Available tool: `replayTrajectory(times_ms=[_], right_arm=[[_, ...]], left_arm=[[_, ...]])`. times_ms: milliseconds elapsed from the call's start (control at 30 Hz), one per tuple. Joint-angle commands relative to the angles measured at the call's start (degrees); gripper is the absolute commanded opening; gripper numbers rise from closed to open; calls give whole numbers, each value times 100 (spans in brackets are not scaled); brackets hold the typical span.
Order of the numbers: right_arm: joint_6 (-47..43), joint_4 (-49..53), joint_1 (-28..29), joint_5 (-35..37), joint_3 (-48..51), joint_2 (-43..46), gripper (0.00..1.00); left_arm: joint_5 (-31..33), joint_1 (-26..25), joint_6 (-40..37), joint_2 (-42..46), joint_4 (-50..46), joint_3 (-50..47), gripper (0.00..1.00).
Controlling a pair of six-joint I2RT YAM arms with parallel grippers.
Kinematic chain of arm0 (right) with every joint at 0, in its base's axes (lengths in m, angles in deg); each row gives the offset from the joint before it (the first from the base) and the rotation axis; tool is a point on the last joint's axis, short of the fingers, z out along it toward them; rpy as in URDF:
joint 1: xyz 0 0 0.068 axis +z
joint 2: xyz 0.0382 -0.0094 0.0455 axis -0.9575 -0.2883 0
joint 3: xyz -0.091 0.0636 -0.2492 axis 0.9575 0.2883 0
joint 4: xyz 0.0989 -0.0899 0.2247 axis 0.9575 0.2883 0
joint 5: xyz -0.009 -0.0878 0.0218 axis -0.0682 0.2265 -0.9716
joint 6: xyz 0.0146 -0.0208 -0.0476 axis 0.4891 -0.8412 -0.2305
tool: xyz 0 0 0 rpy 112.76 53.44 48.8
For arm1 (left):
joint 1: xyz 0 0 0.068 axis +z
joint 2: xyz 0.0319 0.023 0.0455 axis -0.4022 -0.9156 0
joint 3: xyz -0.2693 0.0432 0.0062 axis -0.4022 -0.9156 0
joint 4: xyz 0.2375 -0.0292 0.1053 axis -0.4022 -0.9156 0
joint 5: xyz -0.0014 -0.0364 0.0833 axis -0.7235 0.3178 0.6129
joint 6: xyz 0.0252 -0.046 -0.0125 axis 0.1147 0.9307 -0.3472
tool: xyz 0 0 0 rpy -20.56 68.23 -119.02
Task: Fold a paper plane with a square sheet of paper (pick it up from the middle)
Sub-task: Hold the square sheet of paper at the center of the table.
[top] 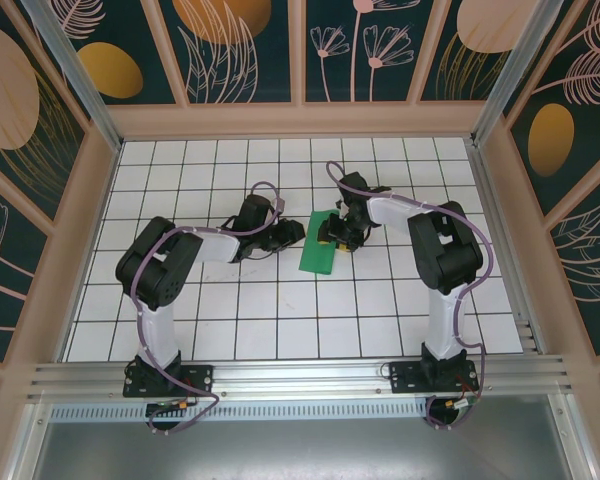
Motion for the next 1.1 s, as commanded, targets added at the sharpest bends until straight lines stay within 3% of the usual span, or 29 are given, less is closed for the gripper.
replayTrajectory(times_ms=[0, 500, 900, 1067], right_arm=[[-73, 51, 186, 1055, 620, -1554, 53], [-92, 47, 207, 1085, 611, -1660, 53], [-83, 14, 217, 1060, 632, -1669, 53], [-74, 14, 231, 1060, 647, -1673, 53]], left_arm=[[-239, -33, 29, -172, 181, 129, 29], [-481, -123, -194, -630, -488, 868, 18], [-295, -158, -333, -865, -1101, 1151, 14], [35, -172, -428, -1019, -1863, 1438, 14]])
